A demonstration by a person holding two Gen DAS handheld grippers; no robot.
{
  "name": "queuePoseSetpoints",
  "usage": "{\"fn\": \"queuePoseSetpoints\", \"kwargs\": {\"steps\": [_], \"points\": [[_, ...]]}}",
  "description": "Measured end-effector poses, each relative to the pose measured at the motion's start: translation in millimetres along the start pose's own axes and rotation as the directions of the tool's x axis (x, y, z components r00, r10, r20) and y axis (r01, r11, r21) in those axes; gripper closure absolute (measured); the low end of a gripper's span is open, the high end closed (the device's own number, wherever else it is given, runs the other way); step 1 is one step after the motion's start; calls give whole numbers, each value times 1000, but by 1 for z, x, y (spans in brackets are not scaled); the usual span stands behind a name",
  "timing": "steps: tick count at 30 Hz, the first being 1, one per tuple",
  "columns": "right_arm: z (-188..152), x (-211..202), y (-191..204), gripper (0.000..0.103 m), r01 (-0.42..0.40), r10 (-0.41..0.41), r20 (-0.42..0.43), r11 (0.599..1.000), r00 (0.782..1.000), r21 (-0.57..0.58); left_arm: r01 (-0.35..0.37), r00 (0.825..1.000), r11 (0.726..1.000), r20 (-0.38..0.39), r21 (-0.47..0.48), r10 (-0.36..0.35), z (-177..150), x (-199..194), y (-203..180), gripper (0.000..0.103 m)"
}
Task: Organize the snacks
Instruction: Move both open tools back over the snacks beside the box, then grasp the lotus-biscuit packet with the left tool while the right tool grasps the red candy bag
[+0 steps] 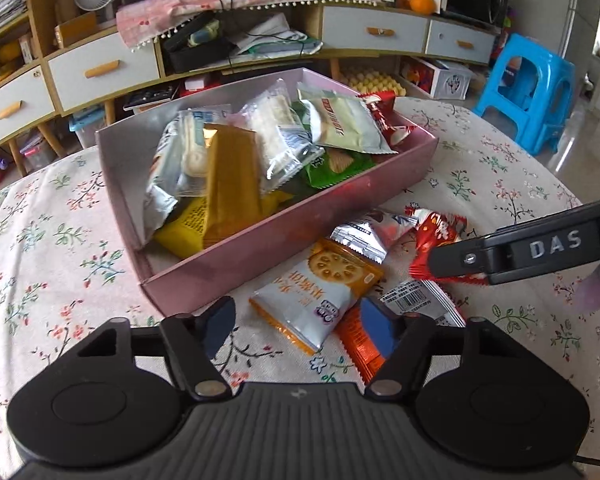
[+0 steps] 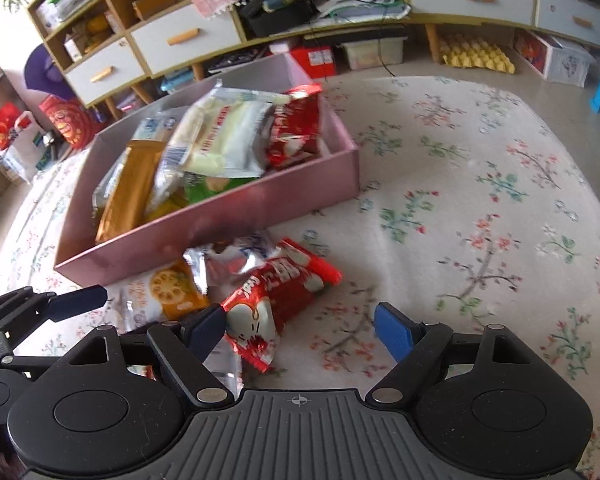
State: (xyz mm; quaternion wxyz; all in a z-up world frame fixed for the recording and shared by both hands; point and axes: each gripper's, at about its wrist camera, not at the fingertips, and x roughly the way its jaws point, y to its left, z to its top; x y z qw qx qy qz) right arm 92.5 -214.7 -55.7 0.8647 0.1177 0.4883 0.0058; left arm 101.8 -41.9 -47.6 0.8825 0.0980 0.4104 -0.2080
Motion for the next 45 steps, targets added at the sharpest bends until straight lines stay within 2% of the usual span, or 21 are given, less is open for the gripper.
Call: {"fn": "queuePoseSetpoints", "kwargs": {"steps": [6,11,15,22,25,29,32,38,42,45], "points": [[4,-4,-25,19,40,-37,-35,996,999,78,1,1000,1000,1,3,-1,2,4,-1,45],[6,-12,-35,19,-13,19,-43,991,999,136,25,1000,1000,8,-6,-25,2,6,0,50],[7,-16,-34,20,-35,40,-34,991,999,131,22,1000,1000,6,-5,-22,1,5,-3,52],[12,-16,-36,20,-50,56,-35,987,998,153,-75,996,996,-51,-54,72,-5,-7,1,52],[13,-20,-37,20,-76,83,-36,983,996,166,-87,993,994,-80,-70,81,-10,-15,7,52],[15,-24,-37,20,-103,107,-16,979,994,174,-48,995,997,-90,-56,43,-17,-25,14,49],[17,-20,-36,20,-113,112,13,977,994,182,-26,997,999,-68,-22,25,-21,-27,17,36],[17,-8,-29,21,-152,142,82,978,986,143,-6,1000,998,-11,57,7,-18,-18,10,35],[13,-2,-22,34,-142,134,104,987,986,74,-2,1000,989,-4,148,3,-18,-9,2,38],[8,3,-18,48,-134,130,91,990,987,40,12,1000,990,-4,138,-11,-18,-9,4,38]]}}
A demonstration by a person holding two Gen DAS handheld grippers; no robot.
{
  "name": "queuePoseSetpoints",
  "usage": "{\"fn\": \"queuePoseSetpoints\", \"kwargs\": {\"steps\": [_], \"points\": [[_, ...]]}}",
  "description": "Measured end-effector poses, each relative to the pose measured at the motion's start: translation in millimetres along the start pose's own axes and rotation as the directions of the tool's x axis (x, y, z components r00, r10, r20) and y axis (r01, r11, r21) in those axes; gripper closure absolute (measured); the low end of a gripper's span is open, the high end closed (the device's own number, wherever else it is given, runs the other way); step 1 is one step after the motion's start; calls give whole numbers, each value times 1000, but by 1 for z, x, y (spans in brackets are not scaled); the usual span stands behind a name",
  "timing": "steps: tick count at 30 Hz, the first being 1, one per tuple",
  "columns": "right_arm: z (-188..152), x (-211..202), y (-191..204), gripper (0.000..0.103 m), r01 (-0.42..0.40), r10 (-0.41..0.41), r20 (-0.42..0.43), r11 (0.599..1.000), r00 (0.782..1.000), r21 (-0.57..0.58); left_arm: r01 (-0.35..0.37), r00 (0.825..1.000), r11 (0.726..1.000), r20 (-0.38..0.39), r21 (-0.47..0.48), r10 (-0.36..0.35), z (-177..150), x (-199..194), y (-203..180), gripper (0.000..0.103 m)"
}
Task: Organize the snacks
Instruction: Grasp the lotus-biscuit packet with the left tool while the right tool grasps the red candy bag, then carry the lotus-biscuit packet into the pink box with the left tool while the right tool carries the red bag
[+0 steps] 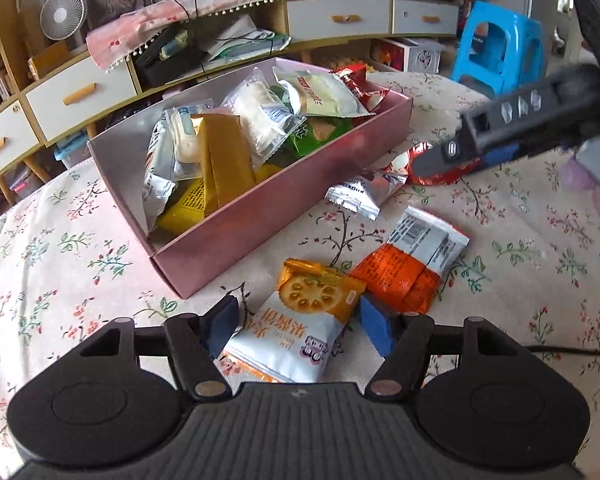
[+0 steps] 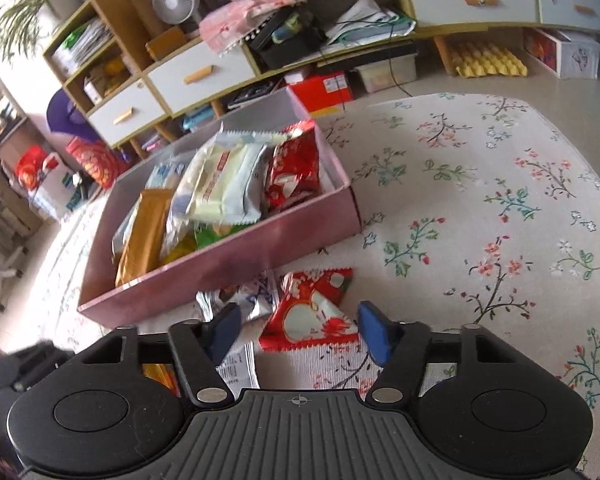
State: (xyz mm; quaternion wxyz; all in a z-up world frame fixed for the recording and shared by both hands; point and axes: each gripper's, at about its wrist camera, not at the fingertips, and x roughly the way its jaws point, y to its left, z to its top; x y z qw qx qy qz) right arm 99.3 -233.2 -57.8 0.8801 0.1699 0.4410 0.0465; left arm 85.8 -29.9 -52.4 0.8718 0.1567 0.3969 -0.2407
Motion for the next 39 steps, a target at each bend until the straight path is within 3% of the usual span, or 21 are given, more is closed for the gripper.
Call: {"fn": "queuePoseSetpoints", "kwargs": {"steps": [1,6,13,22,30,39], "points": [[-2,2,1,56,5,-5,-7,1000,1000,-9,3,1000,1000,-5,-10,-3,1,0,1,42],[-6,3,0,56,9,-9,-15,1000,1000,-27,-11,1000,999,-21,-32,11,2,-5,1,64],[-4,-3,0,56,17,-17,-46,1000,999,10,-7,999,984,-46,-175,-1,1,-9,15,66],[-1,-13,-13,56,-37,62,-126,981,990,192,15,995,942,-85,-334,-46,2,-17,31,66],[4,-29,-15,56,-101,136,-115,957,984,272,50,997,923,-30,-381,-67,8,-33,37,66],[16,-45,-2,56,-171,199,-70,941,977,291,34,999,901,37,-433,-19,20,-46,48,66]]}}
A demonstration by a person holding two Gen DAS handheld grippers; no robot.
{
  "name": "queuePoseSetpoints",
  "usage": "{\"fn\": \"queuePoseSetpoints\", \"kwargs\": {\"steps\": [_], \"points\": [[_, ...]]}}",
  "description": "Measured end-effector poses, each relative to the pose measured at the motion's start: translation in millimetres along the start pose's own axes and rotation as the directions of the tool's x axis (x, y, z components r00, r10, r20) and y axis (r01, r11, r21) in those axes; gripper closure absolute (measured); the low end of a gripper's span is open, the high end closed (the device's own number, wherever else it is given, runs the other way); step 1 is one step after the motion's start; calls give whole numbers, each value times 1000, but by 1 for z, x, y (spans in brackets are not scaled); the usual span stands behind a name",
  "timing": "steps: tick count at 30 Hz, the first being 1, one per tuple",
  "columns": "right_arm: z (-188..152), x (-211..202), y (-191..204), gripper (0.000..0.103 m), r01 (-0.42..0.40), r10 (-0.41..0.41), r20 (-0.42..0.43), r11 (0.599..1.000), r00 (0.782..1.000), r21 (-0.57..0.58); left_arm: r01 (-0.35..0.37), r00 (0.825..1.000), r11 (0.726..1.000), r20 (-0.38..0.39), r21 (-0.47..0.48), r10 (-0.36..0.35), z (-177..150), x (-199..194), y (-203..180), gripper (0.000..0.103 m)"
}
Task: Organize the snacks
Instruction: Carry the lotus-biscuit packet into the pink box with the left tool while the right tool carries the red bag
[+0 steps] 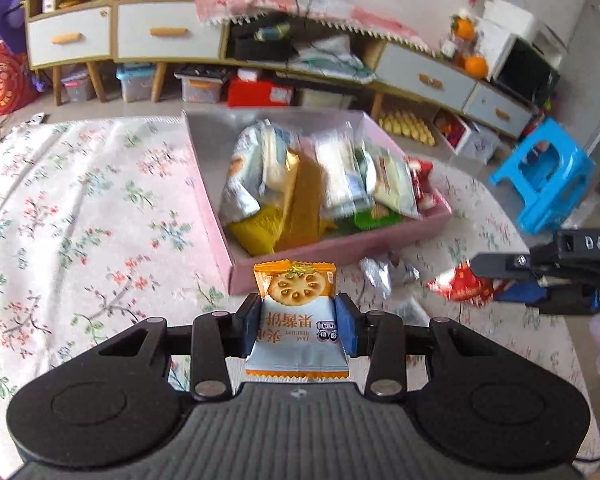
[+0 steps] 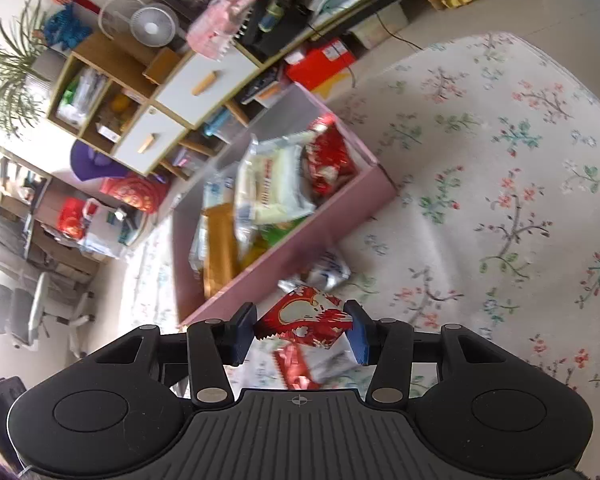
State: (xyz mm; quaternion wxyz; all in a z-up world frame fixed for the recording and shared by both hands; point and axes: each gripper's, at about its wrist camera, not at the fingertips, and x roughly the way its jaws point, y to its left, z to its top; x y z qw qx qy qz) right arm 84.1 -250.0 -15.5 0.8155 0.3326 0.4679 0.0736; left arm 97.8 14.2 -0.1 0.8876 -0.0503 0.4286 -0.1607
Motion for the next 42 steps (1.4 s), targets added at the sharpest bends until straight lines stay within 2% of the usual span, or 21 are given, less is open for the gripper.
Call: {"fn": "queuePoseSetpoints", "kwargs": {"steps": [5,11,17,22,28,34,37,39,42], "points": [[13,0,14,56,-10,10,24,1000,1000,-22,-1,998,1000,65,-28,3,20,-1,3,66],[41,9,25,56,-11,15,97,999,995,-37,-37,992,999,117,-23,40,42,16,10,66],[77,32,32,56,13,-2,187,998,982,-54,-83,984,996,159,-16,85,59,40,16,66],[104,57,26,56,34,-21,224,998,974,-54,-107,975,994,196,-19,109,71,57,19,66],[122,78,23,56,55,-39,248,997,968,-59,-163,967,986,193,-31,166,77,72,23,66],[131,89,25,56,66,-45,266,995,963,-73,-189,962,982,200,-11,187,77,76,23,65],[135,92,28,56,62,-40,266,995,963,-75,-197,959,980,204,-8,194,77,77,23,63],[137,93,31,54,55,-30,263,995,964,-87,-195,960,981,202,-6,192,78,77,24,53],[139,93,35,52,43,-18,259,995,966,-93,-198,960,980,199,-2,195,78,79,24,49]]}}
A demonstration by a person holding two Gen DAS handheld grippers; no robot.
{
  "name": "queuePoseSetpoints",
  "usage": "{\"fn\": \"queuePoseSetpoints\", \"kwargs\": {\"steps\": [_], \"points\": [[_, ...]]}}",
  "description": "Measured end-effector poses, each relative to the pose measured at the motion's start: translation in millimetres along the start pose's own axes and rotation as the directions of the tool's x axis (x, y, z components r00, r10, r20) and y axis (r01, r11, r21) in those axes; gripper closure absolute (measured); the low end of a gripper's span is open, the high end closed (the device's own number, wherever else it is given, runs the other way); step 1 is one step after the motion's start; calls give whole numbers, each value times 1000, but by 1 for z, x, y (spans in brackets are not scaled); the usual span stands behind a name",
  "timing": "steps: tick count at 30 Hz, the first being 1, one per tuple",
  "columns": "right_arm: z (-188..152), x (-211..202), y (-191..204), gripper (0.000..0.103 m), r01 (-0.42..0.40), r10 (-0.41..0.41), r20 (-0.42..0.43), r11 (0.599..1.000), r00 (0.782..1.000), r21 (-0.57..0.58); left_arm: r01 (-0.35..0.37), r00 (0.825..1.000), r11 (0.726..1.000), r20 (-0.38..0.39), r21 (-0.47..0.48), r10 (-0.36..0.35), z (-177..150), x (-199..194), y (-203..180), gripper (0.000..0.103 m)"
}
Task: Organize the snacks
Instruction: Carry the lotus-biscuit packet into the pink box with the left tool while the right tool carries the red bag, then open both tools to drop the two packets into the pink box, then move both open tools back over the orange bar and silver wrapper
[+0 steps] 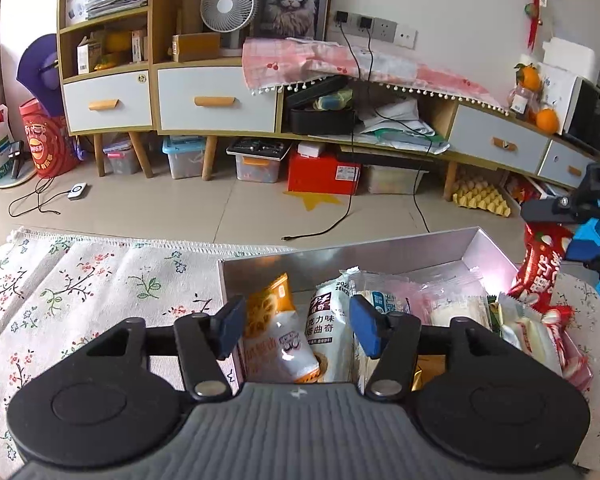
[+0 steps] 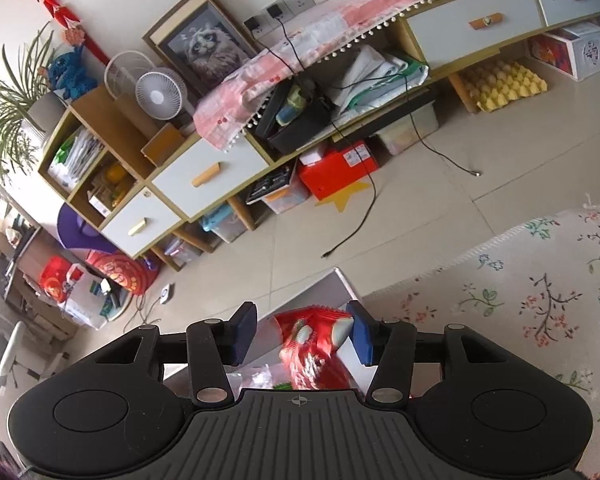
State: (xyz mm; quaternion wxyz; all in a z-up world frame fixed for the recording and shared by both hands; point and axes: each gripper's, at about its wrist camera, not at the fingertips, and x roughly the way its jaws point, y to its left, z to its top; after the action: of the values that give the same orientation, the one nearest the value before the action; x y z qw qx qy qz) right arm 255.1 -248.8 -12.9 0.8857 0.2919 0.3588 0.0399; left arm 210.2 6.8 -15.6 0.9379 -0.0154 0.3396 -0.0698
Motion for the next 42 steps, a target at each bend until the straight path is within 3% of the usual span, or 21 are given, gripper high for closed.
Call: {"fn": "queuePoseSetpoints", "kwargs": {"steps": [9,19,25,38,42], "points": [[3,-7,3,41,-2,2,13,1000,1000,1,-2,1000,999,-4,33,2,0,-2,-6,41],[11,-25,10,40,-12,13,28,1000,1000,-22,-3,1000,999,-15,42,4,0,-9,-10,34],[16,-43,19,35,-27,28,42,999,999,-25,0,1000,999,-24,51,1,-2,-21,-13,30],[-20,-87,43,31,-1,-5,-38,988,999,-156,25,998,998,-62,49,-21,-17,-60,-19,20],[-36,-103,47,25,1,-14,-67,983,998,-185,31,996,998,-81,48,-27,-24,-72,-20,17]]}}
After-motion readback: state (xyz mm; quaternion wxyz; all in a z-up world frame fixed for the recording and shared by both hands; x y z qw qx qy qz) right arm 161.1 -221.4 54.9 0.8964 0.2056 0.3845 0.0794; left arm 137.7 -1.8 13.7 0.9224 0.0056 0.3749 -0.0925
